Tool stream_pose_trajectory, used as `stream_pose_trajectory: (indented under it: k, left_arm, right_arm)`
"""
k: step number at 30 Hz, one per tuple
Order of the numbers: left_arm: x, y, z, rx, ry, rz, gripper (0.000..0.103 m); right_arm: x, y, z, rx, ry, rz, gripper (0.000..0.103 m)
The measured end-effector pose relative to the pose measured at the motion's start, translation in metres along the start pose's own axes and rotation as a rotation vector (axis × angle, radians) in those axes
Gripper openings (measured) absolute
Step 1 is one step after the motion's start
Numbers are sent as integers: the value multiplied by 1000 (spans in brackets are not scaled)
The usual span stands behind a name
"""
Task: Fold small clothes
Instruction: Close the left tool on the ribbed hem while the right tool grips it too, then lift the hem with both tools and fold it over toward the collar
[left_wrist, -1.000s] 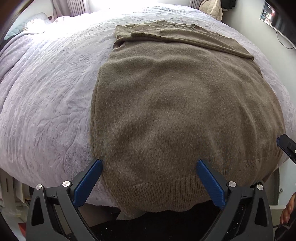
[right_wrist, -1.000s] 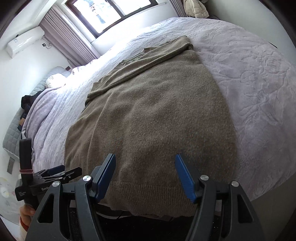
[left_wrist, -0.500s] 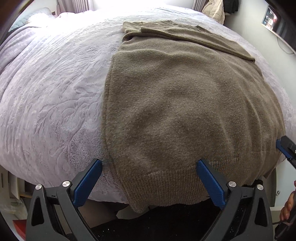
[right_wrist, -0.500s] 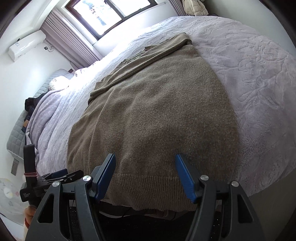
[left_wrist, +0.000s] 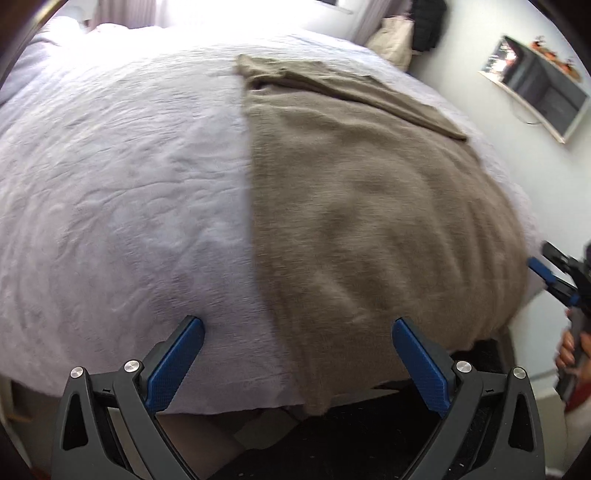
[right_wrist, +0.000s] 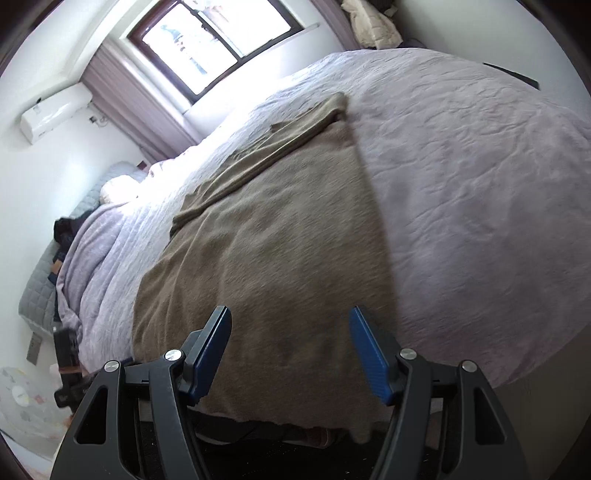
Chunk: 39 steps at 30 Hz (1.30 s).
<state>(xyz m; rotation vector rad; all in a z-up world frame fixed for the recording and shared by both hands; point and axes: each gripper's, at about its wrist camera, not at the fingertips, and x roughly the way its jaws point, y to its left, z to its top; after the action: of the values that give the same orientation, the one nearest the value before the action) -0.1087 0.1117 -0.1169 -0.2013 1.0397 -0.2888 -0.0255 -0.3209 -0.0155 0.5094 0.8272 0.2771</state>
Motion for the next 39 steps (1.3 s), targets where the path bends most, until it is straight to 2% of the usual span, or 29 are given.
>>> stream_pose_trajectory:
  k: [4, 6, 9, 13, 16, 20, 26, 28, 29, 30, 31, 32, 33, 34, 36, 39]
  left_arm:
    - [-1, -12, 5, 15, 3, -110, 102]
    - [2, -15, 7, 25, 5, -127, 102]
    - [7, -22, 9, 43, 4, -136, 102]
    - [3, -25, 5, 46, 16, -239, 102]
    - [3, -31, 2, 51, 29, -301, 102]
    - [7, -38, 1, 51, 33, -309, 102]
    - [1, -32, 1, 6, 27, -327, 102]
    - [0, -31, 1, 6, 29, -319, 102]
    - [0, -32, 2, 7, 34, -313, 100]
    - [5, -34, 4, 10, 42, -310, 90]
    - [7, -37, 5, 19, 58, -312, 76]
    - [10, -41, 5, 33, 79, -317, 70]
    - [11, -45, 5, 53, 97, -320, 57]
    - [14, -49, 5, 73, 111, -322, 41]
    - [17, -55, 3, 100, 141, -328, 28]
    - [17, -55, 7, 60, 128, -385, 28]
  right_arm:
    - [0, -19, 10, 42, -2, -6, 70]
    - [1, -25, 10, 47, -4, -12, 70]
    - [5, -35, 4, 79, 30, 73, 70]
    - [15, -35, -11, 72, 133, 230, 72]
    - [26, -33, -22, 61, 200, 304, 72]
    - [41, -31, -32, 57, 256, 360, 72]
    - [44, -37, -40, 97, 244, 373, 71]
    - [42, -35, -40, 88, 248, 356, 68]
    - [42, -34, -40, 83, 250, 341, 59]
    - [42, -34, -40, 83, 255, 334, 46]
    - [43, -34, -41, 88, 265, 333, 36]
    - [43, -35, -42, 91, 271, 334, 17]
    - [43, -36, -43, 91, 271, 338, 9]
    - [44, -36, -42, 93, 267, 345, 9]
    - [43, -36, -43, 106, 256, 376, 8]
    - [40, -35, -39, 151, 229, 460, 8]
